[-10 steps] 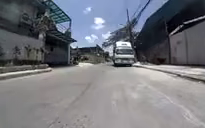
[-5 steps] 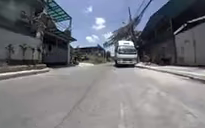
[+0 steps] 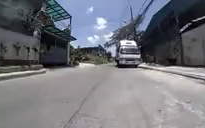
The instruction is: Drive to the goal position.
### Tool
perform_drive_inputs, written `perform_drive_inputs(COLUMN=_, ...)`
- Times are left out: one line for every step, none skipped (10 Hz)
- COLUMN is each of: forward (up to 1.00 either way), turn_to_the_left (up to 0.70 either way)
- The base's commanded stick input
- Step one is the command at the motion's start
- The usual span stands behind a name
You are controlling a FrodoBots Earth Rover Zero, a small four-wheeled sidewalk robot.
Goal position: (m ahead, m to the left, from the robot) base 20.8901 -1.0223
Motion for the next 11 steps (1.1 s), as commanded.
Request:
perform_drive_inputs(forward=1.00, turn_to_the_left=0.04)
perform_drive_inputs(forward=1.00, turn_to_the_left=0.08)
perform_drive_inputs(forward=1.00, turn_to_the_left=-0.28)
perform_drive_inputs(forward=1.00, turn_to_the_left=-0.32)
perform_drive_inputs(forward=1.00, turn_to_the_left=-0.15)
perform_drive_inputs(forward=1.00, turn_to_the_left=0.08)
perform_drive_inputs(forward=1.00, turn_to_the_left=0.08)
perform_drive_inputs(forward=1.00, turn_to_the_left=0.08)
perform_drive_inputs(forward=1.00, turn_to_the_left=0.08)
perform_drive_inputs(forward=1.00, turn_to_the_left=0.08)
perform_drive_inputs(forward=1.00, turn_to_the_left=0.08)
